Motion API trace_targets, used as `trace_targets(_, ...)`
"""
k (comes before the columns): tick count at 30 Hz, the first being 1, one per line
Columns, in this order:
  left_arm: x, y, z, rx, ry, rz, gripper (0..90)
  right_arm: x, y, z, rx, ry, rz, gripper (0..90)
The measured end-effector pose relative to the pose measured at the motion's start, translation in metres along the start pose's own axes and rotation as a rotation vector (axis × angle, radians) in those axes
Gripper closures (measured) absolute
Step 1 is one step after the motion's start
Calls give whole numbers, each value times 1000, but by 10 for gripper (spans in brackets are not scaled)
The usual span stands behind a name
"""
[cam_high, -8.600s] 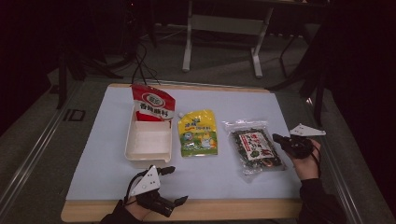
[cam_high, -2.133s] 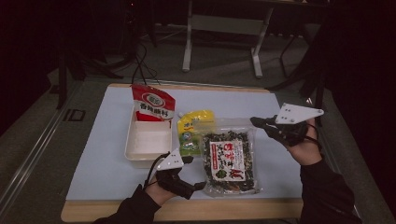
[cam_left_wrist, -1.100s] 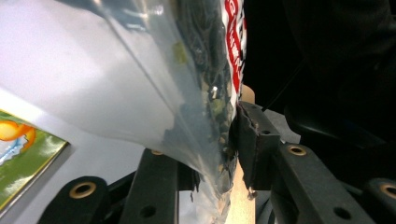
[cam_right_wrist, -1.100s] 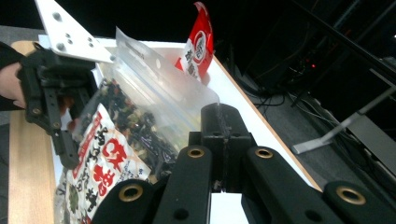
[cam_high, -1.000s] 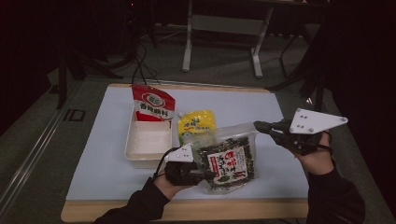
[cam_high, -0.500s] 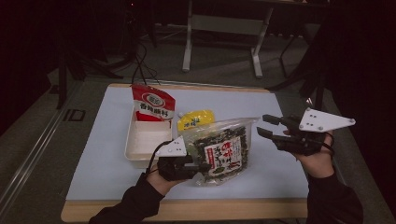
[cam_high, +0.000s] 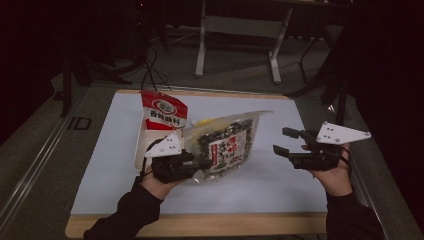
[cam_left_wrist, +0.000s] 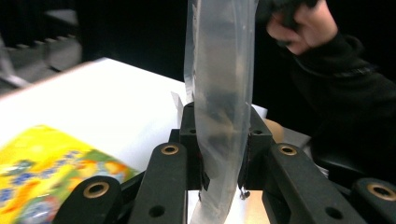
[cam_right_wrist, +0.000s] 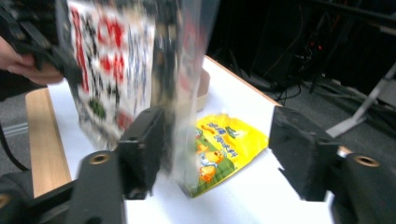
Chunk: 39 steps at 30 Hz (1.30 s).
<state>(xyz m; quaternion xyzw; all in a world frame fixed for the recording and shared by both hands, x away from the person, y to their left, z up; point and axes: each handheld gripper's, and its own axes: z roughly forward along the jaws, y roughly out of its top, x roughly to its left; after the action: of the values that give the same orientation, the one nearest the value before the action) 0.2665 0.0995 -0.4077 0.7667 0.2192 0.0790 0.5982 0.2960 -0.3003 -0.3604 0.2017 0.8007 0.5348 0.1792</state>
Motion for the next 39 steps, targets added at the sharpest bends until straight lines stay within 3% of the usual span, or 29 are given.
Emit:
trace_targets(1, 2, 1, -4, -5, 20, 0, 777, -1, -3, 2, 2, 17, 5, 274)
trace_targets(3, 5, 2, -9, -8, 21, -3, 777, -1, -8, 7, 10, 25, 17, 219)
trace_targets(4, 9, 4, -18, -18, 52, -5, 777, -1, -11, 9, 11, 36, 19, 197)
trace_targets(10, 26, 7, -48, -37, 137, -10, 777, 0, -25, 23, 29, 85, 44, 138)
trace_targets(14, 38, 4, -66, -48, 192, -25, 777, -1, -32, 28, 35, 73, 43, 143)
trace_targets(16, 43, 2, -72, -38, 218, -16, 778, -3, -35, 29, 35, 66, 56, 144)
trace_targets(22, 60, -7, -83, 8, 279, -38, 777, -10, -44, 30, 34, 58, 74, 146)
trace_targets(28, 72, -17, -91, 49, 297, -61, 777, -15, -53, 33, 37, 59, 88, 146)
trace_targets(39, 85, -29, -99, 118, 333, -66, 777, -19, -58, 32, 32, 60, 104, 146)
